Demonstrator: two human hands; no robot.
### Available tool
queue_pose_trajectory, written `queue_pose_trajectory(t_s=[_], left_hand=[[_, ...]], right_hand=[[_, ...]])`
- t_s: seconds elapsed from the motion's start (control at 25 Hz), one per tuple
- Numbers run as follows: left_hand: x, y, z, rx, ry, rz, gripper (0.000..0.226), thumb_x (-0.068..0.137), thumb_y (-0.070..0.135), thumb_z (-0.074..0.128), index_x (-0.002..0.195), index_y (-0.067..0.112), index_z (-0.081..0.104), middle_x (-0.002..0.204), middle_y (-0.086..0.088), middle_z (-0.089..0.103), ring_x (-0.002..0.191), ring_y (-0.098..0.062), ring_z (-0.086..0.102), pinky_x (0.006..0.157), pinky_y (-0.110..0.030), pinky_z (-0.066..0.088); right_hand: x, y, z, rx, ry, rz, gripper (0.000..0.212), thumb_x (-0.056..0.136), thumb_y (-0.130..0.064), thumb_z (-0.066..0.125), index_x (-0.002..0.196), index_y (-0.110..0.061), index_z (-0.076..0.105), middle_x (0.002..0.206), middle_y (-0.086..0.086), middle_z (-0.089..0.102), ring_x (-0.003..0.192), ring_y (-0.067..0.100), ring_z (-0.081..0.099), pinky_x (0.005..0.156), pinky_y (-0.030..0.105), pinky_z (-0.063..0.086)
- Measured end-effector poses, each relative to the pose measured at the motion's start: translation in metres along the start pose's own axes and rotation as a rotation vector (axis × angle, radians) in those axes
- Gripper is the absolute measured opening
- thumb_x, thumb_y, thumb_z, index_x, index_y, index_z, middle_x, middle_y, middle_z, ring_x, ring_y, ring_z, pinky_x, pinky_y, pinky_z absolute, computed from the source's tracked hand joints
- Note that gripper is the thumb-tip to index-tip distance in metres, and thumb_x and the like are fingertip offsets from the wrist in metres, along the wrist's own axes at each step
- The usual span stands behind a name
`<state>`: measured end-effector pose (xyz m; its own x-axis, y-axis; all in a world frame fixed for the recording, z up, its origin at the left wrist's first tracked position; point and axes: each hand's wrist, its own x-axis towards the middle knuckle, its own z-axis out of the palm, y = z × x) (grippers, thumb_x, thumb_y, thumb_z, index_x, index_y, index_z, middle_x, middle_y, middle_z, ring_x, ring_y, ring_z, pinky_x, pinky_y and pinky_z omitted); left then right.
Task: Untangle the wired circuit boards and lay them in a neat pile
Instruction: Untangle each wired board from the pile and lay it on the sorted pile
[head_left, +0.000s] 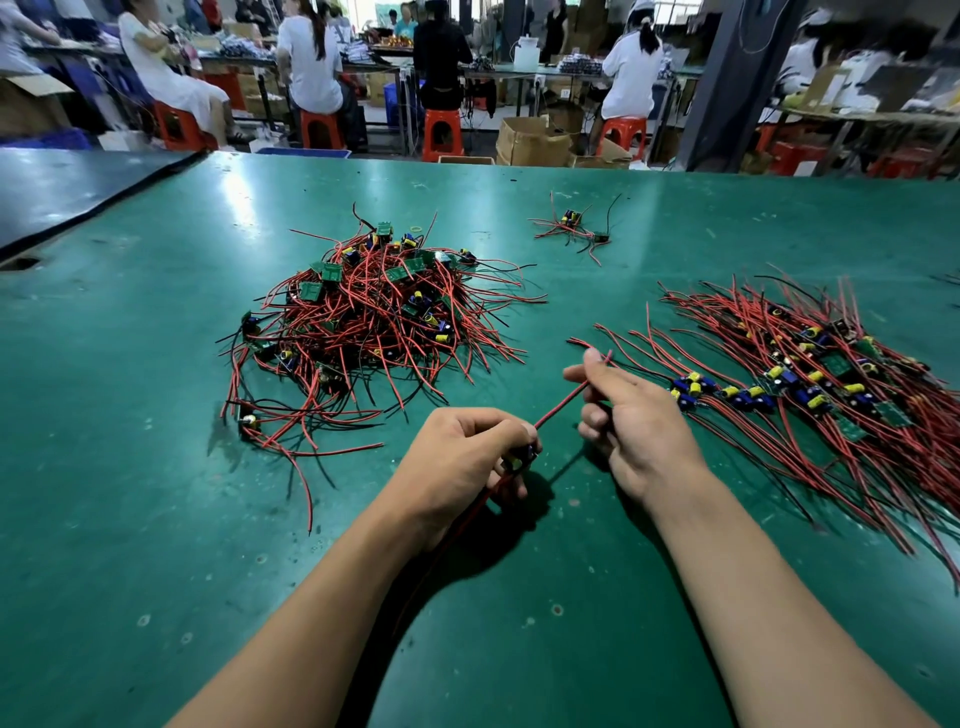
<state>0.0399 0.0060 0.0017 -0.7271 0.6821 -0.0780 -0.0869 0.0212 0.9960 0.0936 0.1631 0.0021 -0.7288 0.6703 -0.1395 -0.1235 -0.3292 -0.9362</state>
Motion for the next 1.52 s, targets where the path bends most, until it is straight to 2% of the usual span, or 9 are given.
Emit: queue_pose_trajectory(t_s=[0.28, 0.56, 0.76, 0.88, 1.0, 1.12, 1.24, 1.36, 1.52], left_hand=[[0.000, 0.002, -0.003, -0.051, -0.017, -0.048, 0.020, 0.090, 0.009, 0.063, 0.072, 0.007, 0.071, 0.064, -0.009, 0.061, 0.045, -0.018, 0.059, 0.043, -0.020, 0.045], [0.009, 0.009, -0.002, -0.466, 0.102, -0.150, 0.057, 0.101, 0.046, 0.038, 0.111, -0.005, 0.060, 0.085, -0.015, 0.066, 0.067, -0.025, 0.069, 0.063, -0.033, 0.058], [0.010, 0.008, -0.004, -0.463, 0.098, -0.176, 0.065, 0.100, 0.054, 0.031, 0.115, -0.002, 0.060, 0.102, -0.020, 0.067, 0.083, -0.030, 0.069, 0.082, -0.041, 0.057], [0.010, 0.009, -0.004, -0.472, 0.066, -0.180, 0.068, 0.098, 0.059, 0.027, 0.126, 0.004, 0.055, 0.119, -0.023, 0.065, 0.096, -0.029, 0.066, 0.093, -0.042, 0.051], [0.008, 0.009, -0.003, -0.458, 0.054, -0.164, 0.064, 0.098, 0.058, 0.029, 0.126, 0.008, 0.057, 0.112, -0.017, 0.068, 0.097, -0.025, 0.070, 0.089, -0.037, 0.055], [0.010, 0.005, -0.003, -0.409, 0.074, -0.150, 0.059, 0.099, 0.054, 0.032, 0.123, 0.008, 0.059, 0.116, -0.018, 0.068, 0.103, -0.027, 0.069, 0.088, -0.038, 0.056], [0.011, 0.004, -0.001, -0.393, 0.104, -0.131, 0.053, 0.101, 0.045, 0.038, 0.114, 0.000, 0.061, 0.101, -0.020, 0.070, 0.086, -0.026, 0.069, 0.075, -0.033, 0.059], [0.010, 0.002, 0.001, -0.348, 0.121, -0.091, 0.034, 0.101, 0.030, 0.049, 0.100, 0.000, 0.064, 0.078, -0.012, 0.068, 0.064, -0.021, 0.065, 0.060, -0.029, 0.058], [0.004, -0.006, 0.000, 0.269, 0.251, 0.185, 0.011, 0.093, 0.016, 0.061, 0.093, 0.011, 0.071, 0.075, 0.003, 0.068, 0.063, -0.010, 0.060, 0.066, -0.026, 0.052]], right_hand=[[0.003, 0.000, 0.000, 0.119, 0.040, 0.013, 0.033, 0.096, -0.034, 0.063, 0.083, -0.004, 0.069, 0.060, -0.004, 0.043, 0.039, 0.005, 0.032, 0.038, 0.018, 0.025], [0.000, -0.001, 0.003, -0.019, 0.034, 0.007, 0.084, 0.054, -0.077, 0.072, 0.103, -0.009, 0.071, 0.062, -0.009, 0.045, 0.044, 0.006, 0.038, 0.042, 0.020, 0.032], [-0.010, 0.003, 0.007, -0.243, -0.060, -0.055, 0.056, 0.066, -0.068, 0.073, 0.088, -0.017, 0.070, 0.063, -0.009, 0.051, 0.047, 0.008, 0.041, 0.045, 0.020, 0.031], [-0.018, 0.011, 0.013, -0.557, -0.181, -0.199, 0.031, 0.079, -0.045, 0.081, 0.097, -0.020, 0.075, 0.083, -0.003, 0.070, 0.069, 0.010, 0.063, 0.064, 0.026, 0.055], [-0.018, 0.016, 0.016, -0.951, -0.064, -0.453, 0.031, 0.084, -0.029, 0.077, 0.112, -0.017, 0.074, 0.103, -0.002, 0.071, 0.091, 0.009, 0.063, 0.077, 0.001, 0.040], [-0.012, 0.005, 0.004, -1.121, 0.047, -0.403, 0.030, 0.087, -0.027, 0.072, 0.115, -0.014, 0.073, 0.109, 0.007, 0.071, 0.101, 0.023, 0.064, 0.088, 0.022, 0.046], [-0.009, -0.006, -0.013, -1.524, 0.221, -0.305, 0.047, 0.088, -0.033, 0.071, 0.132, -0.022, 0.059, 0.130, 0.008, 0.057, 0.123, 0.031, 0.049, 0.101, 0.040, 0.039], [-0.020, -0.002, 0.003, -1.445, 0.108, -0.491, 0.045, 0.087, -0.028, 0.070, 0.130, -0.022, 0.060, 0.124, 0.006, 0.055, 0.119, 0.029, 0.048, 0.100, 0.042, 0.038], [-0.030, 0.017, 0.021, -1.508, -0.075, -0.451, 0.028, 0.092, -0.037, 0.059, 0.117, -0.027, 0.068, 0.115, 0.003, 0.057, 0.114, 0.028, 0.050, 0.094, 0.039, 0.043]])
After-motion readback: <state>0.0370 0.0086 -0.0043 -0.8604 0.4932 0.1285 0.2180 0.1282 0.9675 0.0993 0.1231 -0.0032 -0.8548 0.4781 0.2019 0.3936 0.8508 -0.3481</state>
